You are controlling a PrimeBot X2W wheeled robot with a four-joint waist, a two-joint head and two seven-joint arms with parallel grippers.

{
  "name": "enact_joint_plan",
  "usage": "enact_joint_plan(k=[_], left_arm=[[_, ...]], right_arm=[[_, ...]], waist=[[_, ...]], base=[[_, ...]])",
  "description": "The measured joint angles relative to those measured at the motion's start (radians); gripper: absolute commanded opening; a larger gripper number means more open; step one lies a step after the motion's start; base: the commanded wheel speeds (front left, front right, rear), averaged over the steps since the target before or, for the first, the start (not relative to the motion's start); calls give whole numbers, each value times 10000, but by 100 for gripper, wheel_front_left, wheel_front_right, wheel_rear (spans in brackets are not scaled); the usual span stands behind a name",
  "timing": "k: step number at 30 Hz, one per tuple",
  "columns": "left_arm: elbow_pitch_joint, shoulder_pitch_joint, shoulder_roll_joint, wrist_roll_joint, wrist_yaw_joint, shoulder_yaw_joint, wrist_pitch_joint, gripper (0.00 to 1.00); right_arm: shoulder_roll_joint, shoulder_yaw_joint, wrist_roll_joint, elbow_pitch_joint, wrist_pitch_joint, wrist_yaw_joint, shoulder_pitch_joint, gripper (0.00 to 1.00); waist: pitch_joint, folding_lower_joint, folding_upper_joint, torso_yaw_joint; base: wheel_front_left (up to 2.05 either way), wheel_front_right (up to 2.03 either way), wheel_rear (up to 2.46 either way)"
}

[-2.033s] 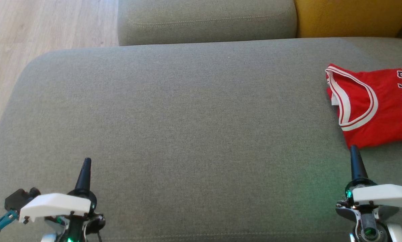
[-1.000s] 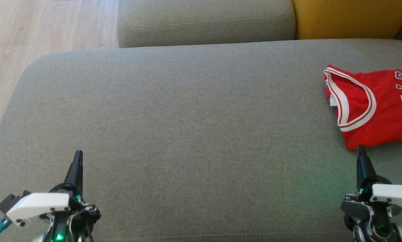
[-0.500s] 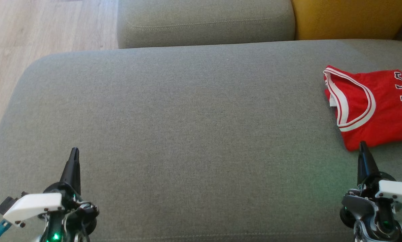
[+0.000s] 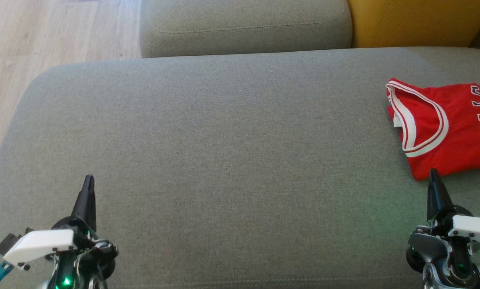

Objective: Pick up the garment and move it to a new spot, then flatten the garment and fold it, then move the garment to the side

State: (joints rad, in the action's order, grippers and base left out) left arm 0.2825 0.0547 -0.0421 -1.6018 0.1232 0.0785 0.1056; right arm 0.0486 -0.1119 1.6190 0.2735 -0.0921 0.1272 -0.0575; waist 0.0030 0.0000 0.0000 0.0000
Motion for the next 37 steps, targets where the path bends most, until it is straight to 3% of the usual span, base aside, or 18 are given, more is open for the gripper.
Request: enact_joint_plan(k=[37], left_arm=[[-4, 14, 2, 0, 0, 0, 0, 0]], right_arm=[[-4, -92, 0, 12, -65, 0, 0, 0]], waist=[[0, 0, 0, 0]], base=[[0, 0, 0]])
